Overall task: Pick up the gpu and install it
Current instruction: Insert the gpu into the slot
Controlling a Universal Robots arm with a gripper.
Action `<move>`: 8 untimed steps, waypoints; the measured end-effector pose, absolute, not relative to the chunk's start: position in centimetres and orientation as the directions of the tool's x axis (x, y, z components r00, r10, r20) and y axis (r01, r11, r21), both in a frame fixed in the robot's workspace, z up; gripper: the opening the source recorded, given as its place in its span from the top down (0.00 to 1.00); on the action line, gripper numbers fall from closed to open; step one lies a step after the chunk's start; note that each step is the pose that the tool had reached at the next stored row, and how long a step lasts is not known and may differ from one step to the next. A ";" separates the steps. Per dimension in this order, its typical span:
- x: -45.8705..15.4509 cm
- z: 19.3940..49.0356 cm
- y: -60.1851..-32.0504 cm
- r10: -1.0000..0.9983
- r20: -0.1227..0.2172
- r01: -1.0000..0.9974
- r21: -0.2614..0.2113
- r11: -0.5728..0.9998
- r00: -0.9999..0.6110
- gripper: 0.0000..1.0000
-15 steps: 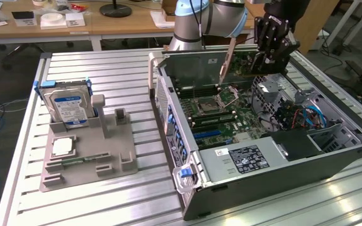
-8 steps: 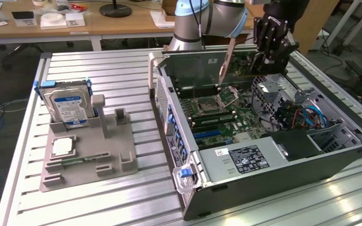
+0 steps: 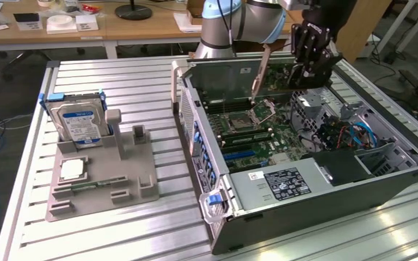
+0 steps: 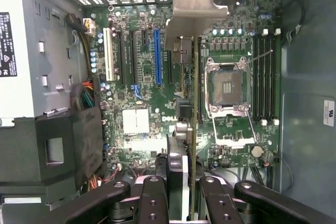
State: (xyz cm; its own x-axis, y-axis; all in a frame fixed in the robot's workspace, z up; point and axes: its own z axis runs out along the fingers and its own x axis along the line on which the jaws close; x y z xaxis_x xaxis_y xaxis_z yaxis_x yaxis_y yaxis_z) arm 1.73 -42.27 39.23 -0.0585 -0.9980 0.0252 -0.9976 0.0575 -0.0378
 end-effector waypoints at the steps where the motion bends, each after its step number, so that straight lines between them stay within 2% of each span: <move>1: 1.7 39.1 -42.3 -0.998 0.025 -0.998 -0.038 0.057 -0.058 0.72; 8: 1.0 38.2 -42.3 -0.999 0.023 -0.999 -0.038 0.022 -0.023 0.72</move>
State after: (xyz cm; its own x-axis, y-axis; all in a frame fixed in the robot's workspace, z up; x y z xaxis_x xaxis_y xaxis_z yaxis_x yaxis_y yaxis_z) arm 1.00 -42.27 38.21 -0.0226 -0.9995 0.0229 -0.9991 0.0218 -0.0377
